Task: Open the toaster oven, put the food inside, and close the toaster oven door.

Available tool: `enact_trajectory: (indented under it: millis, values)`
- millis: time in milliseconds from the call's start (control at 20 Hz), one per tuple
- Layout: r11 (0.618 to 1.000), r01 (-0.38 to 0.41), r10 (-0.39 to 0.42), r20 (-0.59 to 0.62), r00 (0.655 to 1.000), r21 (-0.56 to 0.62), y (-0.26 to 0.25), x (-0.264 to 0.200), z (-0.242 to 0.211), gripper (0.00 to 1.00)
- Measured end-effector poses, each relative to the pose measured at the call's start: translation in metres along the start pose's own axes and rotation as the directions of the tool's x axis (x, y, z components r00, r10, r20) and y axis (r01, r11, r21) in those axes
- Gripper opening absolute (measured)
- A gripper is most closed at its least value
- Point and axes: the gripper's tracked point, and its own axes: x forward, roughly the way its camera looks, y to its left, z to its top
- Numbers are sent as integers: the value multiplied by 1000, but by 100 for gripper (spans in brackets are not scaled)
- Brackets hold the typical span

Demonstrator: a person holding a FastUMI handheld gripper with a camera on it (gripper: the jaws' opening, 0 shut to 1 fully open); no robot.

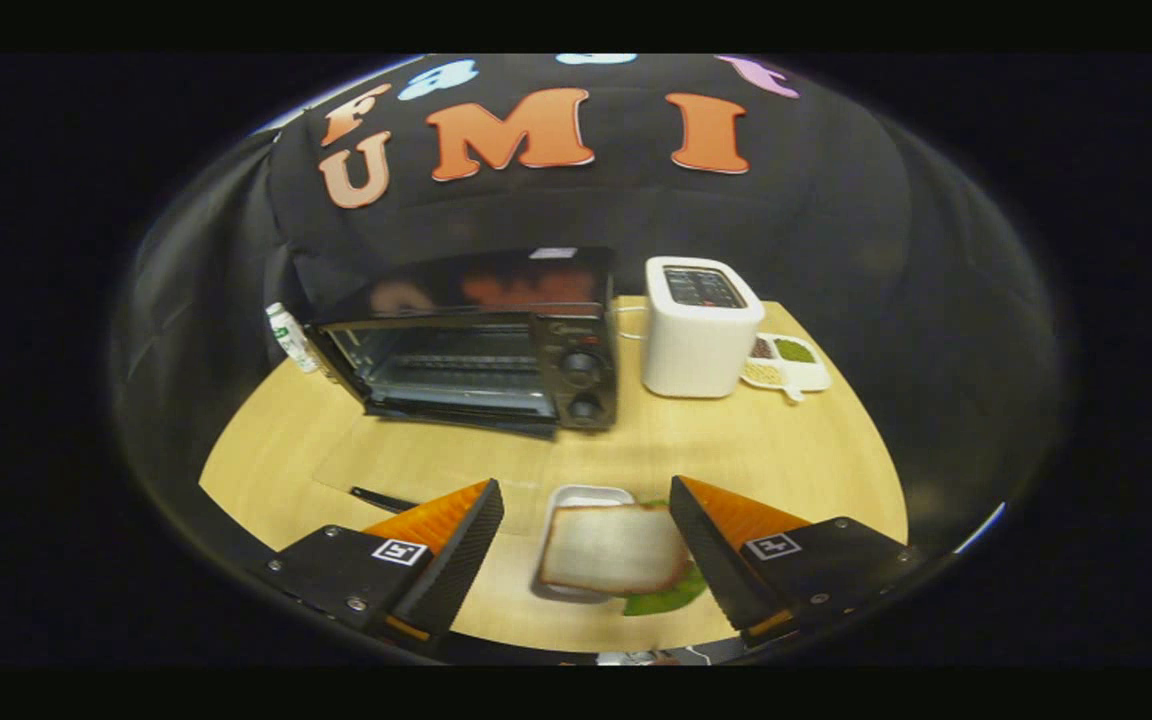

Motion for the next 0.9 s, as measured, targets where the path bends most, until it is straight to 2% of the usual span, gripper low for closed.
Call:
enact_trajectory:
  millis: [100, 300, 400, 550, 650, 750, 800, 850, 900]
  values:
    - [1000, 12, -10, -49, 999, 27, -20, 4, -15, 99]
    - [987, -67, 89, -150, 985, 144, -31, 21, -50, 98]
    - [983, -71, 106, -213, 971, 170, -35, 33, -72, 98]
    - [948, -109, 184, -239, 954, 298, -26, 41, -81, 97]
    - [921, -134, 235, -247, 940, 365, -18, 48, -85, 90]
    - [869, -122, 281, -274, 920, 479, -8, 50, -88, 73]
    - [836, -116, 301, -272, 914, 535, -3, 51, -86, 60]
    - [809, -120, 320, -260, 911, 575, 0, 49, -82, 57]
    - [792, -127, 330, -244, 912, 597, 4, 47, -77, 47]
